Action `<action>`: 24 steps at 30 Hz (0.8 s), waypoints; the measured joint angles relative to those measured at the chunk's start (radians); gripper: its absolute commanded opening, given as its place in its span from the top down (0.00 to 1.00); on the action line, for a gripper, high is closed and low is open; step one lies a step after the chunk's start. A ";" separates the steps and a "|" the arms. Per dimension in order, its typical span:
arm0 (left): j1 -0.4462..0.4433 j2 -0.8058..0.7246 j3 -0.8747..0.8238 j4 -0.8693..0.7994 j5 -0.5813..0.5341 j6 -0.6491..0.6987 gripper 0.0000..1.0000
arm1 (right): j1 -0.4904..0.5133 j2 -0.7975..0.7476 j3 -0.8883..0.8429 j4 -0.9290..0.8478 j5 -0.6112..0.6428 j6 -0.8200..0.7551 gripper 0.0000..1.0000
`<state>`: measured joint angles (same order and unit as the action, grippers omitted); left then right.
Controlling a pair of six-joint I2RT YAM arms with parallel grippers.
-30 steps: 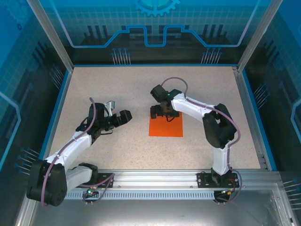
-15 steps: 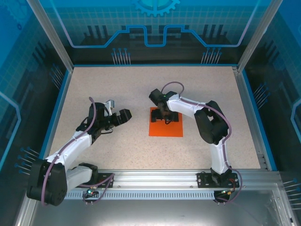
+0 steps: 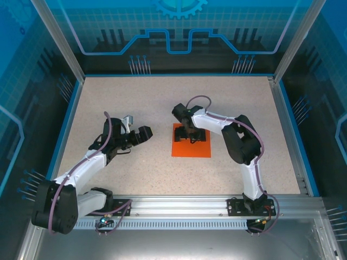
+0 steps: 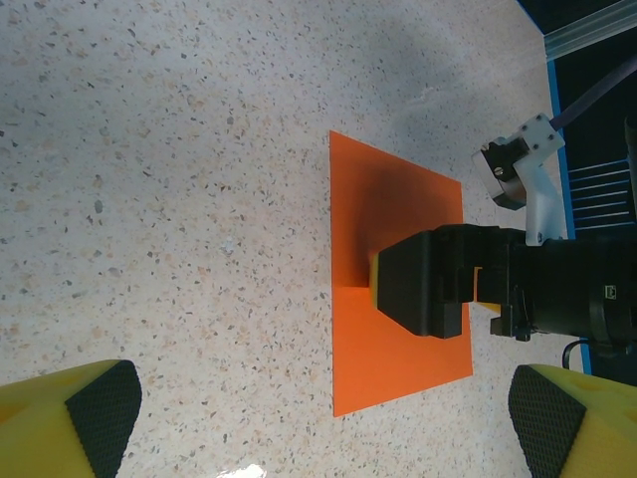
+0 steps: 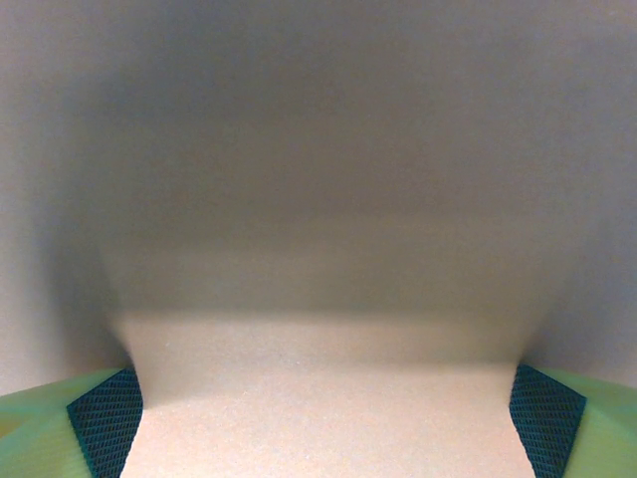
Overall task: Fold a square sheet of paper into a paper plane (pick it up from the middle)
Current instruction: Fold the square sheet of paper in half at the center of the table.
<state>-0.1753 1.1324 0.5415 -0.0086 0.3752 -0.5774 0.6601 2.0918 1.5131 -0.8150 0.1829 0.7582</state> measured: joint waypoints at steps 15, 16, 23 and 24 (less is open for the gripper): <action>0.000 0.026 0.000 0.021 0.026 0.000 0.01 | -0.018 0.000 0.000 -0.004 -0.008 -0.003 0.01; 0.000 0.026 0.000 0.022 0.026 0.000 0.01 | -0.017 0.002 0.000 -0.004 -0.008 -0.002 0.01; 0.000 0.026 0.000 0.021 0.026 0.000 0.01 | -0.012 0.010 0.000 0.001 -0.008 0.002 0.04; 0.000 0.026 0.000 0.021 0.026 0.000 0.01 | -0.012 0.010 0.000 0.002 -0.009 0.002 0.05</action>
<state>-0.1753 1.1587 0.5415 0.0128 0.4011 -0.5770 0.6479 2.1014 1.5127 -0.8127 0.1741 0.7597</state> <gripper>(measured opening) 0.986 0.968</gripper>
